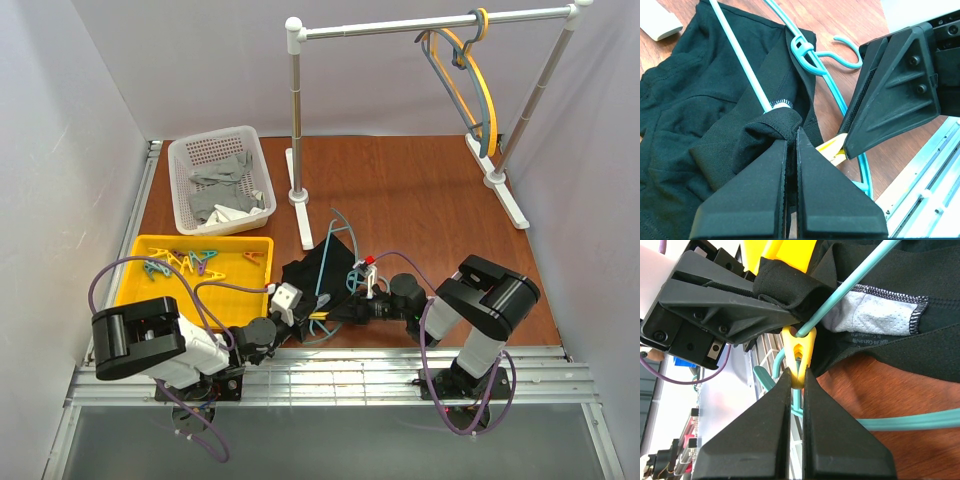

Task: Clip the underwear to the hanger
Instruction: Clamp the underwear onto the hanger.

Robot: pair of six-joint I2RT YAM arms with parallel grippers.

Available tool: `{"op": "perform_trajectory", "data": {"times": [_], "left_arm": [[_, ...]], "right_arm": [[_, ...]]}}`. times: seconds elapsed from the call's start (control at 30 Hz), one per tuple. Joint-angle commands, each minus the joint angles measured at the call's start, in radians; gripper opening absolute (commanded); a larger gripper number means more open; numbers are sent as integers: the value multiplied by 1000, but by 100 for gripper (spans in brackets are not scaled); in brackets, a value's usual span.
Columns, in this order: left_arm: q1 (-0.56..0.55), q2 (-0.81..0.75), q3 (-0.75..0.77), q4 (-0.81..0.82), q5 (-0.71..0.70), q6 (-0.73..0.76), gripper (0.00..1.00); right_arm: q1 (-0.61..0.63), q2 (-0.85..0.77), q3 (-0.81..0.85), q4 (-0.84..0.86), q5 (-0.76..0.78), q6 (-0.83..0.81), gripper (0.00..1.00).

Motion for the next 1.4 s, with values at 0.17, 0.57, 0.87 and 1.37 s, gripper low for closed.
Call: {"op": "perform_trajectory", "data": {"times": [0.17, 0.57, 0.87, 1.37], "left_arm": [[6, 12, 0, -27, 10, -1, 8], [5, 14, 3, -84, -28, -41, 24], [5, -102, -2, -220, -93, -74, 45], [-1, -348, 101, -547, -308, -67, 79]], "right_arm": [[12, 18, 33, 569, -39, -2, 12], [10, 13, 19, 569, -25, -3, 68], [-27, -28, -37, 567, -9, -17, 82], [-162, -97, -48, 543, -69, -32, 86]]}}
